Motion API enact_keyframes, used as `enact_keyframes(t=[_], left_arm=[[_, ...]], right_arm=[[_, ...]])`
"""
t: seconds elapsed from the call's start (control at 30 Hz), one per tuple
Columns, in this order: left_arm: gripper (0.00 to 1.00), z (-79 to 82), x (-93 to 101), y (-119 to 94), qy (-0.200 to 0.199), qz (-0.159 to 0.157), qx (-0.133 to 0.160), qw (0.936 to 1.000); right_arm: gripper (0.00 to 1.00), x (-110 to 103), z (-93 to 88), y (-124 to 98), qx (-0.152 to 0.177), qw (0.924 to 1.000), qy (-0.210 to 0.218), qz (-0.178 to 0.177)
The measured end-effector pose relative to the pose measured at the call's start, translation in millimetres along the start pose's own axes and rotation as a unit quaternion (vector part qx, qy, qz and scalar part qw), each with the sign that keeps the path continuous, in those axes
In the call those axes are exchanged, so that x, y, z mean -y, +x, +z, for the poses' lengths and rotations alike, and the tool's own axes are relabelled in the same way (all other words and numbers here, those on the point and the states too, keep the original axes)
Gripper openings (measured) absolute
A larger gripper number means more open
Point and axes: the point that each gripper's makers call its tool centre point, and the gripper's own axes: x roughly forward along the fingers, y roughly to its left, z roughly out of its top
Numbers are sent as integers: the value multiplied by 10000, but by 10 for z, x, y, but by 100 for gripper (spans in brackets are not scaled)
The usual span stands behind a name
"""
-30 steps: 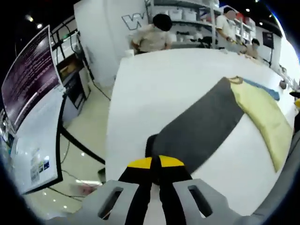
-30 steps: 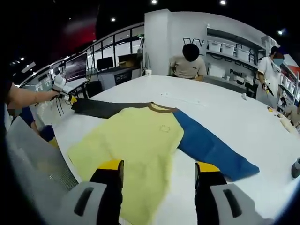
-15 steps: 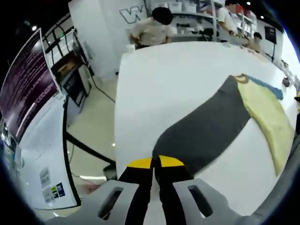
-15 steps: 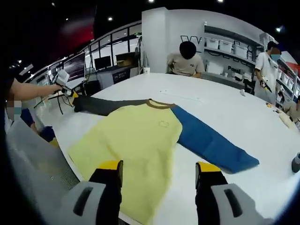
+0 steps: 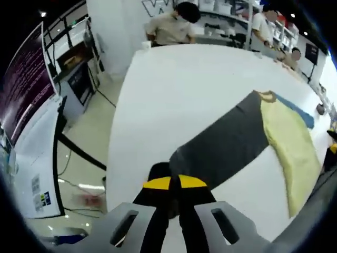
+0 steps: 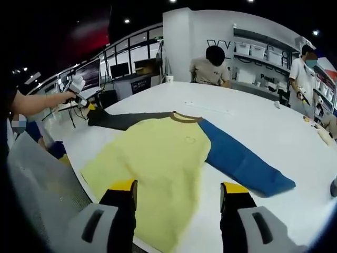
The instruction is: Fold the garment on the visible template until the final outline fits inside the template.
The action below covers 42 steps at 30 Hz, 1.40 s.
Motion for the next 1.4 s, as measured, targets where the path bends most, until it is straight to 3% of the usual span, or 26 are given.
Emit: enact_keyframes(t=[0.13, 0.33, 0.7, 0.73, 0.77, 0.93, 0.97, 1.23, 1.27, 1.37, 1.4], left_arm=[[6, 111, 288, -2, 153, -124, 19, 9998], [6, 342, 676, 2, -180, -481, 217, 9984], [6, 659, 1192, 117, -313, -881, 335, 9951], [6, 667, 1220, 119, -369, -941, 335, 9943], [6, 704, 1361, 125, -644, -1237, 320, 9897], [5, 737, 1444, 132, -598, -1215, 435, 9898], [5, 718, 1395, 155, -300, -1036, 457, 9931], [5, 652, 1452, 149, -237, -983, 630, 9929], [5, 687, 1400, 123, -156, -841, 877, 9925], [5, 606, 1276, -11, -195, -593, 1047, 9925], [5, 548, 1183, -93, -29, -414, 1148, 9925]], right_arm=[[62, -22, -3, -5, -7, 10000, 7, 39], [62, -46, -9, -46, 14, 10000, 65, 46], [62, -152, 25, -45, 25, 9998, -176, 128], [62, -154, 32, -48, 39, 9998, -166, 132], [62, -157, 38, -50, 52, 9998, -157, 136], [63, -174, 36, -65, 95, 9996, -197, 177], [64, -189, 55, -66, 154, 9995, -186, 222], [66, -181, 105, -43, 201, 9992, -240, 262], [66, -182, 107, -36, 188, 9991, -268, 262], [66, -180, 98, -35, 165, 9991, -282, 284], [66, -181, 101, -34, 172, 9990, -284, 291]])
